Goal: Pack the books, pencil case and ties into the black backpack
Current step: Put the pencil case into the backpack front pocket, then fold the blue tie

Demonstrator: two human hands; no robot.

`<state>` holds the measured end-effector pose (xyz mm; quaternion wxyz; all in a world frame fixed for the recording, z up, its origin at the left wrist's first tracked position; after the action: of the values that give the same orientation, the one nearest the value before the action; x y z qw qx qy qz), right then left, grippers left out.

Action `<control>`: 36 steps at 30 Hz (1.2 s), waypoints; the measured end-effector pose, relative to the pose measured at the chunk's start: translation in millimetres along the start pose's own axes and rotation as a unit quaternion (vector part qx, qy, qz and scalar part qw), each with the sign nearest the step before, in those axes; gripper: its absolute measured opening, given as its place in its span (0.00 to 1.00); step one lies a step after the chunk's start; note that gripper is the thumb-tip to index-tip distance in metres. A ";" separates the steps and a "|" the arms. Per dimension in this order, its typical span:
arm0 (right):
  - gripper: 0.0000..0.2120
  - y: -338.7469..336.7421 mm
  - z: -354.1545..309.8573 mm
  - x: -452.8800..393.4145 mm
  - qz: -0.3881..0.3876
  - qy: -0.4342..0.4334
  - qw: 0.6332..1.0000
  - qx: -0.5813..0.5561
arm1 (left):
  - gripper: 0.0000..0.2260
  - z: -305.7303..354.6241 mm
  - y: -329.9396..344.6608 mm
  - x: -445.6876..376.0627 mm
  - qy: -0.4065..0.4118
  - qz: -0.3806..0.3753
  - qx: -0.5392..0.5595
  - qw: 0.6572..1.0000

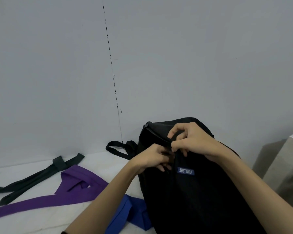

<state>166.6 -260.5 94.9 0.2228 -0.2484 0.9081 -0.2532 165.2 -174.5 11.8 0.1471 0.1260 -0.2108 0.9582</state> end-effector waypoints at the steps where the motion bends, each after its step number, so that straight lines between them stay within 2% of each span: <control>1: 0.09 2.7 2.8 0.8 -0.012 0.007 1.000 0.006 | 0.07 -3.4 -3.0 4.5 -0.003 -0.007 -0.001 1.000; 4: 0.07 19.2 13.0 5.0 -0.070 0.027 0.996 0.057 | 0.06 -18.3 -32.3 26.8 -0.002 0.040 0.032 0.999; 6: 0.05 29.9 19.8 6.5 -0.104 0.030 0.981 0.161 | 0.06 -33.6 -58.3 45.8 -0.001 0.099 0.047 0.994; 8: 0.07 40.7 17.5 9.8 -0.124 0.018 0.943 0.307 | 0.06 -57.3 -75.6 66.3 -0.030 0.139 0.026 0.990; 10: 0.13 50.5 10.5 12.4 -0.122 -0.001 0.904 0.410 | 0.08 -88.0 -77.6 84.6 -0.085 0.140 -0.051 0.985; 12: 0.15 56.2 2.9 14.5 -0.106 -0.010 0.880 0.463 | 0.15 -118.5 -69.2 97.3 -0.135 0.115 -0.208 0.962; 13: 0.14 57.9 -2.5 15.3 -0.085 -0.021 0.871 0.483 | 0.20 -135.3 -62.8 101.8 -0.154 0.105 -0.269 0.945; 15: 0.14 60.1 -20.9 17.2 -0.008 -0.056 0.863 0.502 | 0.27 -162.8 -50.3 110.2 -0.181 0.114 -0.306 0.928; 17: 0.15 66.3 -37.3 22.1 0.062 -0.088 0.877 0.468 | 0.30 -180.1 -38.4 111.2 -0.181 0.147 -0.338 0.912; 18: 0.15 76.3 -42.3 24.0 0.067 -0.104 0.892 0.435 | 0.30 -185.6 -34.8 112.2 -0.178 0.167 -0.363 0.899; 20: 0.14 107.7 -42.1 25.4 0.013 -0.120 0.915 0.385 | 0.27 -187.3 -29.1 113.4 -0.163 0.202 -0.360 0.896; 24: 0.12 164.1 -28.3 29.2 -0.102 -0.139 0.929 0.327 | 0.11 -170.4 -34.6 124.7 -0.102 0.280 -0.310 0.903; 27: 0.21 205.4 -16.3 34.6 -0.211 -0.174 0.905 0.327 | 0.06 -143.5 -50.1 144.2 -0.024 0.326 -0.212 0.921; 28: 0.21 215.5 -15.2 33.9 -0.224 -0.177 0.906 0.312 | 0.05 -132.0 -56.7 151.0 0.005 0.328 -0.187 0.926; 31: 0.06 215.4 -32.1 18.4 -0.144 -0.175 0.957 0.182 | 0.05 -109.5 -79.7 169.3 0.011 0.325 -0.168 0.931; 36: 0.10 178.3 -65.2 -21.1 -0.044 -0.120 0.992 0.011 | 0.05 -151.1 -133.5 210.5 -0.095 0.327 -0.142 0.929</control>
<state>88.1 -92.4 49.5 0.3212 -0.3144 0.8601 -0.2412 -11.9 56.2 -8.2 -0.1791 0.1184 -0.3875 0.8965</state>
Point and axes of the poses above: each hand's wrist, its own x-axis away from the middle knuckle, its own y-axis out of the palm, z = x × y, the point moved 9 cm from there along -x, towards the middle knuckle, and after that the axes turned 11 degrees about -y, right-handed, at the moved point
